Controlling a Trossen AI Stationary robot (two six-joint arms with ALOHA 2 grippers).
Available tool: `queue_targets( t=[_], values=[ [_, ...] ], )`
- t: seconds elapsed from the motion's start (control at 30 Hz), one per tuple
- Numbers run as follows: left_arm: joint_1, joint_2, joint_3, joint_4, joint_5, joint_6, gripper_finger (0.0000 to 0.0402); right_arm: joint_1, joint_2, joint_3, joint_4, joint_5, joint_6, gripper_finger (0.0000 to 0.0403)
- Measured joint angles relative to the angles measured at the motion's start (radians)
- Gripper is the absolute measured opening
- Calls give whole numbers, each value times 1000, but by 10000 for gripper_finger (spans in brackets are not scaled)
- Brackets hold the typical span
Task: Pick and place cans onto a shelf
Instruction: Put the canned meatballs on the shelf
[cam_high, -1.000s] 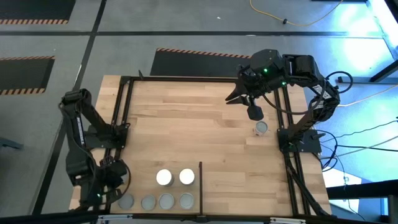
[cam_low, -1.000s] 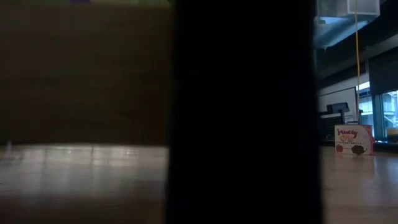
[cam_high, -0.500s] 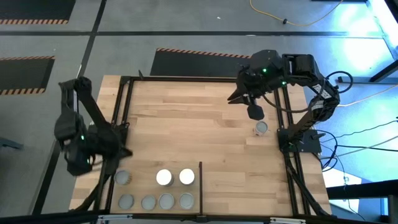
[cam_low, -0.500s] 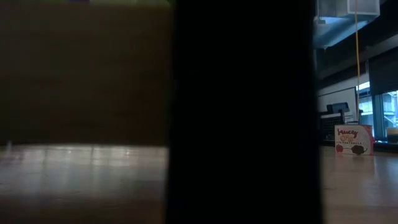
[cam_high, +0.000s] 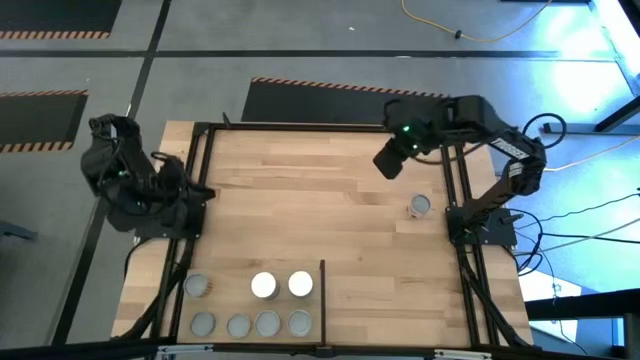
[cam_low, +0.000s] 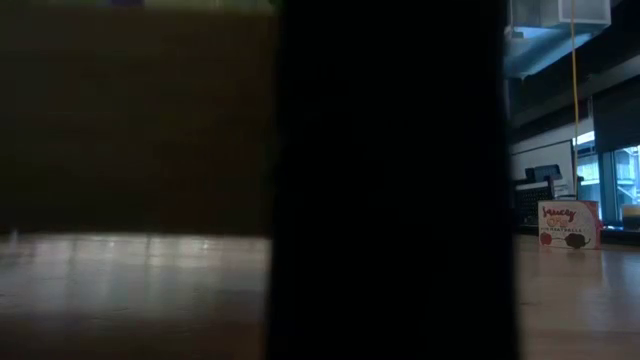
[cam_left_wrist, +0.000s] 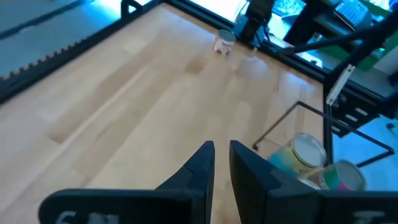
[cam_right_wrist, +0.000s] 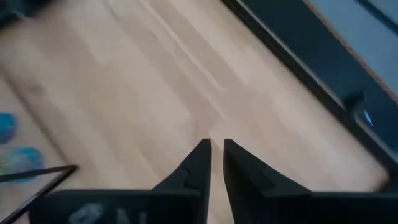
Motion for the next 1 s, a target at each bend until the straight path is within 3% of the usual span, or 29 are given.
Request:
queue_targets(
  t=[0.23,0.53,0.8,1.0],
  values=[
    [46,-41,0,2,-2,94,44,-48,-45,-301,0,21,194,45],
    [67,-49,0,3,7,216,44,-74,-181,-659,33,-54,391,45],
    [78,-49,0,7,9,216,43,-57,-386,-940,275,-73,426,45],
    [78,-49,0,8,-21,163,43,-51,-428,-1115,276,-134,543,45]
  ],
)
